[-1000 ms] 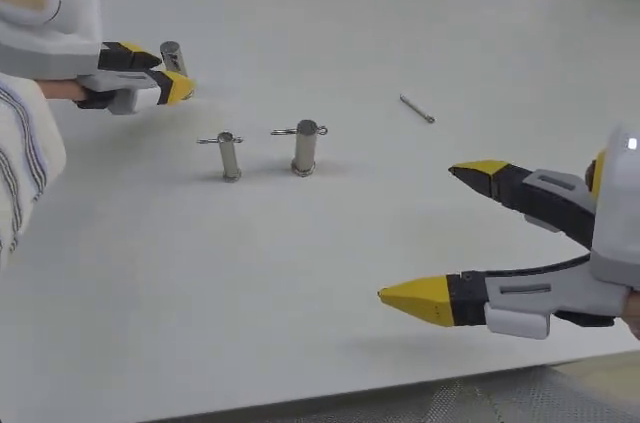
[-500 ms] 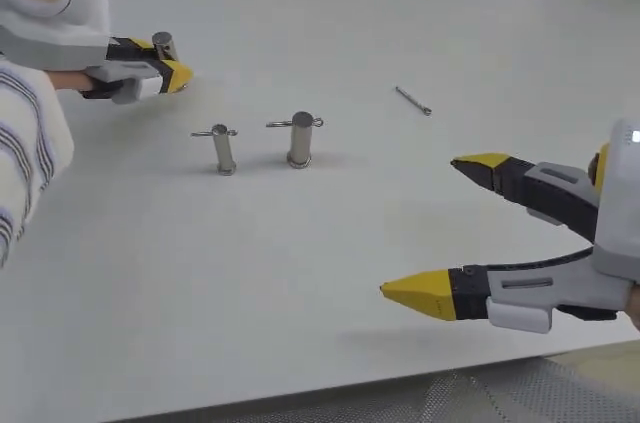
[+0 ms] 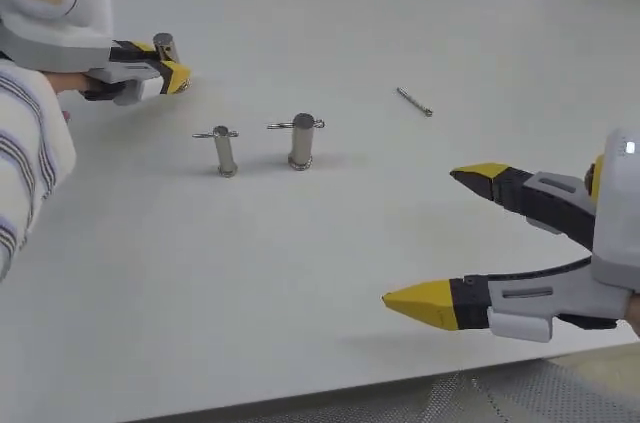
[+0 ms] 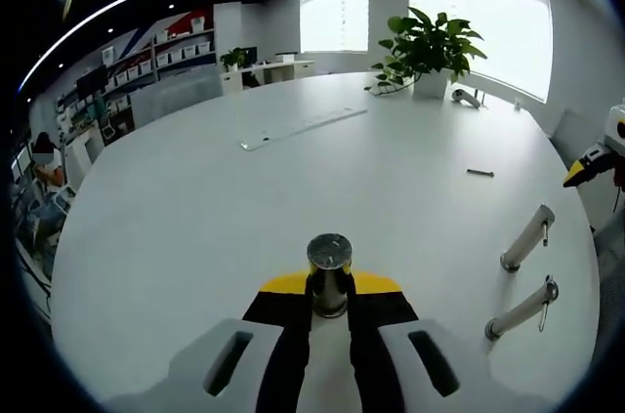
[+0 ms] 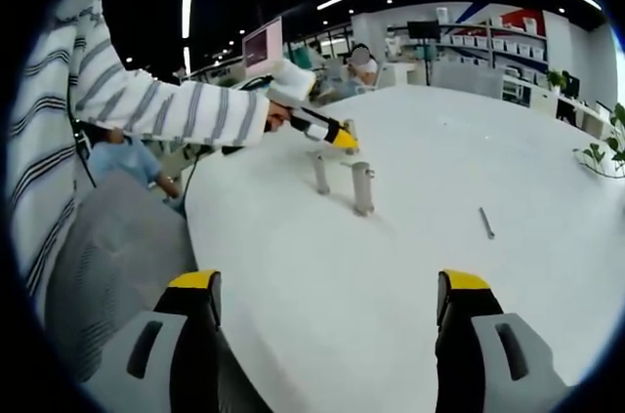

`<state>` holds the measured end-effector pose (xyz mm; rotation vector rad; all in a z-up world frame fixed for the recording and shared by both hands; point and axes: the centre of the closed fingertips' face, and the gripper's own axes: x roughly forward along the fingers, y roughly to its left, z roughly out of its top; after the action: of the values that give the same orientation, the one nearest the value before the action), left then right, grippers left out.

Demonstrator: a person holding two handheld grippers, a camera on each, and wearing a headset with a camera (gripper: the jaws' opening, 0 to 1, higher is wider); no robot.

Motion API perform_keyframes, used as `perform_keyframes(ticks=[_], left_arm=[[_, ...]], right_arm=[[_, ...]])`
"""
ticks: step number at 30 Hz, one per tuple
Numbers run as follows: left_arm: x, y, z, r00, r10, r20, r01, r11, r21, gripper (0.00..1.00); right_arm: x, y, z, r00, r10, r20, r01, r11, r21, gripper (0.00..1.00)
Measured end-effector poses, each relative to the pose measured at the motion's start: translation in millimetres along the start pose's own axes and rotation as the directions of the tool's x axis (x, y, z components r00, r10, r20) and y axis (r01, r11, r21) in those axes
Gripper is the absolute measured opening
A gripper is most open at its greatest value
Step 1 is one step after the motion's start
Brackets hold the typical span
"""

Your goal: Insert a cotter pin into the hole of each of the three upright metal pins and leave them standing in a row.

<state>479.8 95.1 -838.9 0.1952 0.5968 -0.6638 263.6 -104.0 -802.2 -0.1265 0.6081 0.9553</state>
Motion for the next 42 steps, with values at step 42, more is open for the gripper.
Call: perform_keyframes(ticks=[42], left_arm=[[-27.0, 17.7, 8.3, 0.9932, 0.115, 0.019, -0.113, 0.990, -0.081, 0.11]], right_arm=[[-5.4, -3.2, 3.0, 0.9996, -0.017, 0.022, 0.017, 1.000, -0.015, 0.92]])
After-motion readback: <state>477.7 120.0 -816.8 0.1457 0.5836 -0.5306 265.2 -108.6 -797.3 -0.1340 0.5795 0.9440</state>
